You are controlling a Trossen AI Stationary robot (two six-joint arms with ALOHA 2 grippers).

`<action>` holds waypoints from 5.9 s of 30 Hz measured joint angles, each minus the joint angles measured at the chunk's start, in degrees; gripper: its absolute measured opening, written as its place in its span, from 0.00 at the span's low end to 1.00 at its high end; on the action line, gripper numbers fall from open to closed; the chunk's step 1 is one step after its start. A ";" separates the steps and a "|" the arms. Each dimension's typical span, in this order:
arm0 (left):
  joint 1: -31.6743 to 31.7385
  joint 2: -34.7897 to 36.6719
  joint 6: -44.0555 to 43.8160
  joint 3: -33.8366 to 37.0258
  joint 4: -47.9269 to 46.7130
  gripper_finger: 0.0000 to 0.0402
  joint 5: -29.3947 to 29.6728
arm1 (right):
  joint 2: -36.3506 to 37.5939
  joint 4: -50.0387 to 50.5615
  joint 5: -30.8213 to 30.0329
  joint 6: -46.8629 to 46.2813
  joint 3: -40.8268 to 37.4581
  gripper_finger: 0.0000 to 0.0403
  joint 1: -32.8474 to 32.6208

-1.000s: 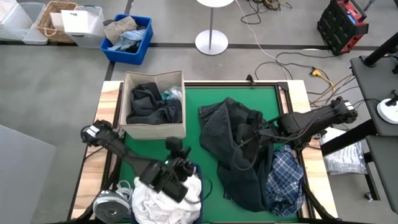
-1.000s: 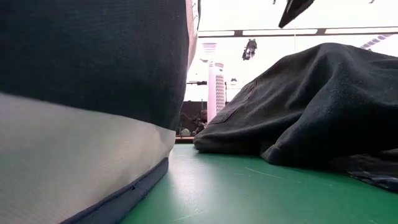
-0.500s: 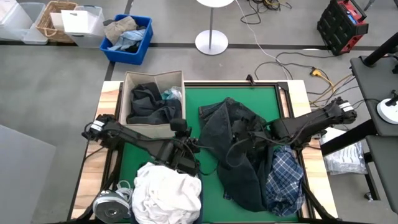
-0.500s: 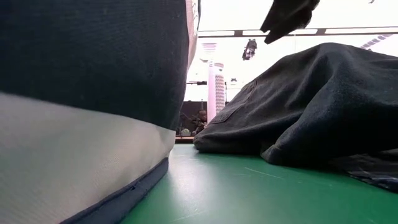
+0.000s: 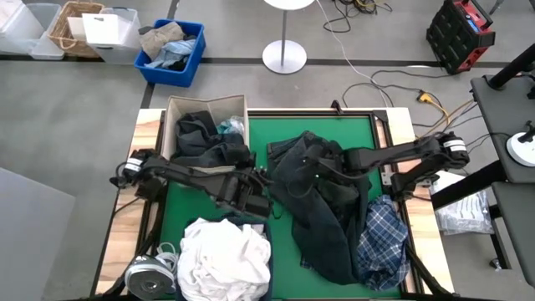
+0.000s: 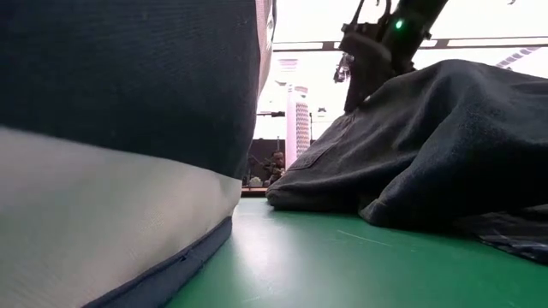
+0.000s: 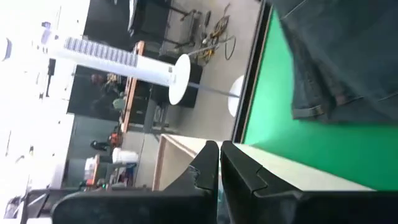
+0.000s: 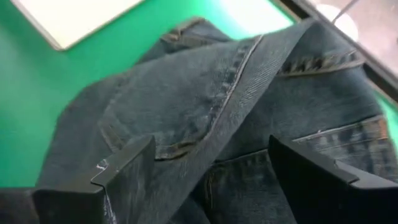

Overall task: Sort clothes
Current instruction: Put the dark long pants into the white laundry organizer

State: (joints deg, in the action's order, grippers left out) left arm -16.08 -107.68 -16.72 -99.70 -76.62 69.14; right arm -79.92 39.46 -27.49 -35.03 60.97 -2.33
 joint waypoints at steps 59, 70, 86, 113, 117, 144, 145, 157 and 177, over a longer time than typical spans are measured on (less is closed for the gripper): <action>12.41 10.29 15.02 -29.44 30.80 0.00 -63.62 | 30.96 -28.56 25.99 26.29 14.56 0.02 3.30; 12.16 9.68 13.83 -29.70 39.85 0.00 -63.69 | 29.66 -29.16 21.81 33.09 25.28 0.02 3.35; 15.47 6.60 12.74 -29.64 43.63 0.24 -63.31 | 26.43 -28.46 21.73 39.47 30.86 0.02 3.35; 15.30 2.43 22.22 -29.64 61.16 0.06 -62.38 | 23.00 -27.04 16.80 39.86 31.01 0.02 3.35; 14.92 2.51 23.55 -32.41 60.89 0.02 -62.36 | 23.12 -24.39 10.89 38.81 31.01 0.02 3.37; 14.11 8.87 34.61 -35.28 80.59 0.00 -53.20 | 20.91 0.51 19.66 22.80 42.34 0.61 3.46; 14.13 8.90 35.19 -35.28 80.56 0.00 -52.02 | 20.91 0.60 20.79 20.99 42.33 0.62 3.46; 14.28 8.21 40.92 -35.26 77.80 0.00 -43.30 | 17.78 0.18 23.75 -4.49 41.38 0.76 3.46; 14.32 7.19 47.11 -35.21 75.49 0.00 -33.94 | 9.49 -19.08 33.84 -6.46 41.26 0.71 3.48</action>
State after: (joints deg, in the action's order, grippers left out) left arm -1.76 -100.49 30.39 -134.91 -1.13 35.20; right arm -70.43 20.38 6.35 -41.49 102.23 1.15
